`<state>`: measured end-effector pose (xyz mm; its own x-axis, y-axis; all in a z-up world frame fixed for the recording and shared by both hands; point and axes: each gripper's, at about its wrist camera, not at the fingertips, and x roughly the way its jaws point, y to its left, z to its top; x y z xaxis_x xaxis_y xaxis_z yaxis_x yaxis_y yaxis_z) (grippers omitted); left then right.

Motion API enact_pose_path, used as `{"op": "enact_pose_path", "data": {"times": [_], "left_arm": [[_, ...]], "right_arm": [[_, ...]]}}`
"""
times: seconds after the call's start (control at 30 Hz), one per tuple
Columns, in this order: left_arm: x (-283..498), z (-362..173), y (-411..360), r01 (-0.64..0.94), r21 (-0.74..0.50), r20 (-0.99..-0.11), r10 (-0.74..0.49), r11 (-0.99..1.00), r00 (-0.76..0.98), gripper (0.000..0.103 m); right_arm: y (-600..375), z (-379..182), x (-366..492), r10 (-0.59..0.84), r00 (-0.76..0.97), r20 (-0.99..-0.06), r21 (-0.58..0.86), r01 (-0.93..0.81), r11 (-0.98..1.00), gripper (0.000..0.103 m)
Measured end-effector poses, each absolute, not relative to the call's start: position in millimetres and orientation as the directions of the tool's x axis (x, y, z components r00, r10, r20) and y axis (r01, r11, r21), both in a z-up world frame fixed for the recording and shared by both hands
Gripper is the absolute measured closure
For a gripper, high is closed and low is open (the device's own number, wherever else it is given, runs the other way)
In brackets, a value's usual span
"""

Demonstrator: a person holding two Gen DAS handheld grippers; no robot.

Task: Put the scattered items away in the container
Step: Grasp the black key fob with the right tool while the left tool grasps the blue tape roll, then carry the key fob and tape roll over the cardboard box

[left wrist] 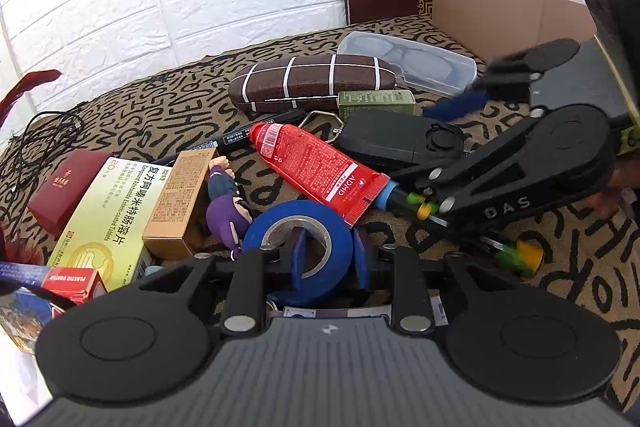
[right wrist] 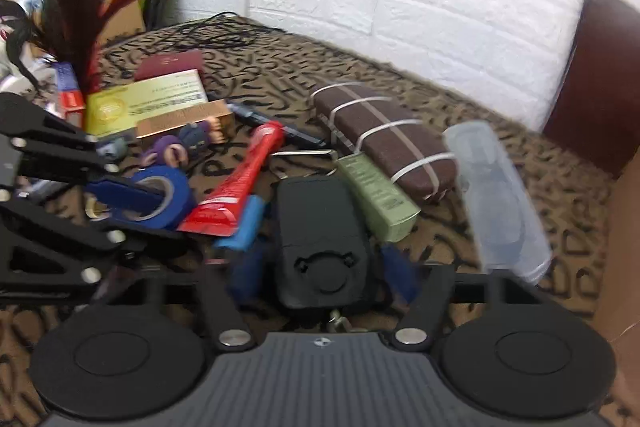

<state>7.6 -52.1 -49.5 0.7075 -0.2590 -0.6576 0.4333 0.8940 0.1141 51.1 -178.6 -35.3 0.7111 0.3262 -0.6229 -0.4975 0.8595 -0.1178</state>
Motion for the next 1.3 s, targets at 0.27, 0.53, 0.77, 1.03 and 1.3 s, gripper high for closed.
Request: {"op": "enact_pose_path", "data": {"times": [0.27, 0.53, 0.77, 1.03, 1.3], "left_arm": [[6, -48, -42, 0.423, 0.061, -0.622, -0.297, 0.904, 0.724, 0.08], [-8, -30, -30, 0.439, 0.03, -0.533, -0.357, 0.898, 0.767, 0.084], [-7, -2, -34, 0.447, 0.011, -0.47, -0.389, 0.895, 0.792, 0.084], [5, 33, -62, 0.487, 0.036, -0.41, -0.431, 0.873, 0.804, 0.084], [26, 65, -114, 0.545, 0.081, -0.372, -0.482, 0.834, 0.793, 0.084]], "right_arm": [[-174, -30, 43, 0.324, 0.688, -0.65, -0.075, -0.482, 0.873, 0.055], [-177, -17, 18, 0.295, 0.725, -0.623, -0.145, -0.477, 0.867, 0.055], [-191, 6, 5, 0.259, 0.784, -0.564, -0.194, -0.431, 0.882, 0.055], [-217, 38, -4, 0.23, 0.842, -0.488, -0.211, -0.37, 0.905, 0.055], [-260, 80, -12, 0.15, 0.909, -0.389, -0.223, -0.251, 0.942, 0.055]]}}
